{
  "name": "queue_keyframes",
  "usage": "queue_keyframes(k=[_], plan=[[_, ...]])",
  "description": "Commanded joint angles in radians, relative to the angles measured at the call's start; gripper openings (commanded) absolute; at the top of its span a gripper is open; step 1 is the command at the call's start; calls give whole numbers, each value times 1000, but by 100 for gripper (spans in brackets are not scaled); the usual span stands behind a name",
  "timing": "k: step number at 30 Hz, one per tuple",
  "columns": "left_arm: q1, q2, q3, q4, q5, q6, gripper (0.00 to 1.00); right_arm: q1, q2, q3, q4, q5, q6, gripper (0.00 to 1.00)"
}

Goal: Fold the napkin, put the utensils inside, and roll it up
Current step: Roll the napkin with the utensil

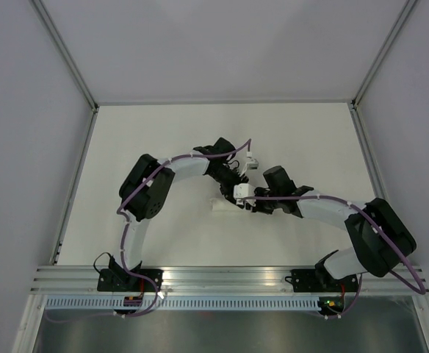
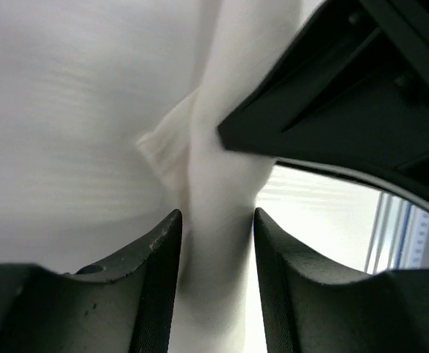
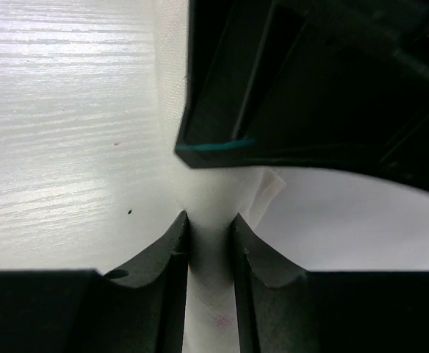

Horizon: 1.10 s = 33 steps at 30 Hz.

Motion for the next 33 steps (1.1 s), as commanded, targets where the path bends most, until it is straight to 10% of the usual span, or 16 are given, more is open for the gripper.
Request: queue_keyframes(k=[1,24,33], plan=[[52,-92,-36,111,-108,-80,49,-1,41,17,-72,48,38,13],[150,-586,-474,532,-663,-715,56,-96,328,354,-309,-62,324,9],[113,-642,-780,926,-792,-976,57,-132,443,483,-362,-122,452,9]])
